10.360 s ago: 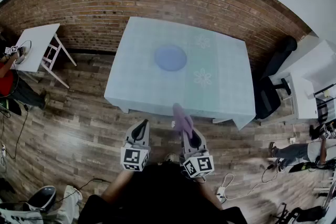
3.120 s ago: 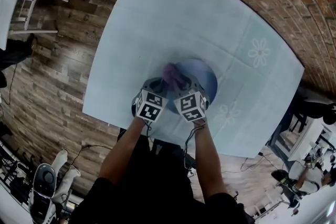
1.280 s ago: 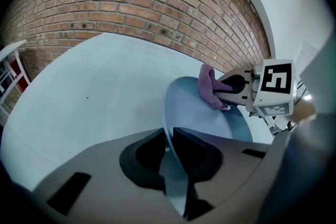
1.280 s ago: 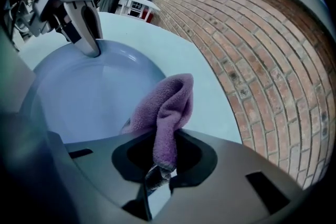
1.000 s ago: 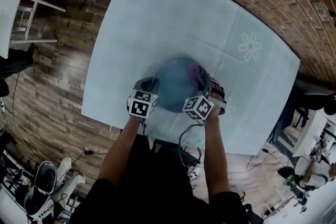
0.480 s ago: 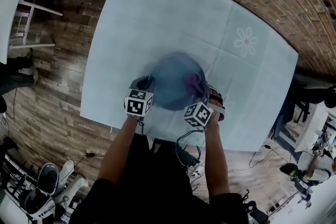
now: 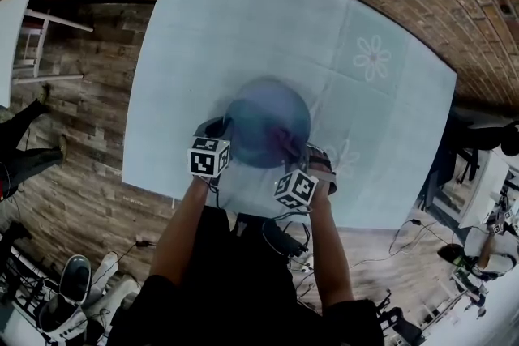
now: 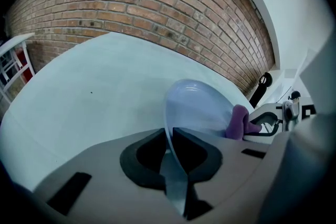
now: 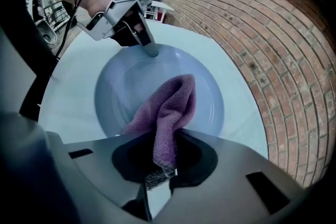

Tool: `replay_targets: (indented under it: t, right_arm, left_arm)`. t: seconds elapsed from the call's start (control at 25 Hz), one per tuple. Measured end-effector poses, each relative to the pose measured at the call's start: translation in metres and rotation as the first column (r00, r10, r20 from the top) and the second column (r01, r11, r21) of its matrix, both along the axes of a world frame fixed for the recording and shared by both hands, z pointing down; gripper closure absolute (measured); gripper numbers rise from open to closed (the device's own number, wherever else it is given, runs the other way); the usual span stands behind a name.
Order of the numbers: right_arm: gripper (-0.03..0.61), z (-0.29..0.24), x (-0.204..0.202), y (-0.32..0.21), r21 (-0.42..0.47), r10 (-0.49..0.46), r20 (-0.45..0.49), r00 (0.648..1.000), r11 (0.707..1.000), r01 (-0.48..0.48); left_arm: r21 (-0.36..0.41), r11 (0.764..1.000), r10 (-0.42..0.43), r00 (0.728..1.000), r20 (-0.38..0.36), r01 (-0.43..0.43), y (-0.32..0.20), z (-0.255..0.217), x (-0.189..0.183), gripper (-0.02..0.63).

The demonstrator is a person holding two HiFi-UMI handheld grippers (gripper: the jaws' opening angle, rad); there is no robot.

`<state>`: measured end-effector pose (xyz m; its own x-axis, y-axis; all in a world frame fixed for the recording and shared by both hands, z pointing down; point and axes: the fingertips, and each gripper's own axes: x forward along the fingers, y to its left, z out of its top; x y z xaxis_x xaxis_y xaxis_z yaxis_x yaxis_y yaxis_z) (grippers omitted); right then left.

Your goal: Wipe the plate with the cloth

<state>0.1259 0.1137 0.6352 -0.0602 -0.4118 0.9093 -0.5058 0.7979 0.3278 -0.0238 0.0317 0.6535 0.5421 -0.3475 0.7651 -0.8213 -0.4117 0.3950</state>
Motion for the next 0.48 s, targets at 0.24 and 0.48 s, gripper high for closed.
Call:
replay_targets:
  t: [0.24, 0.48]
  right_arm:
    - [0.503, 0.002, -0.022, 0.014, -0.032, -0.08, 0.072, 0.994, 0.996, 0.083]
    - [0.503, 0.003, -0.06, 0.026, -0.051, -0.217, 0.124, 0.968, 0.973, 0.225]
  left_arm:
    - [-0.003, 1.0, -0.015, 1.0, -0.007, 0.015, 0.0, 0.001, 0.001, 0.551]
    - [-0.009, 0.999, -0.034, 0.999, -0.017, 0.034, 0.001, 0.0, 0.001, 0.552]
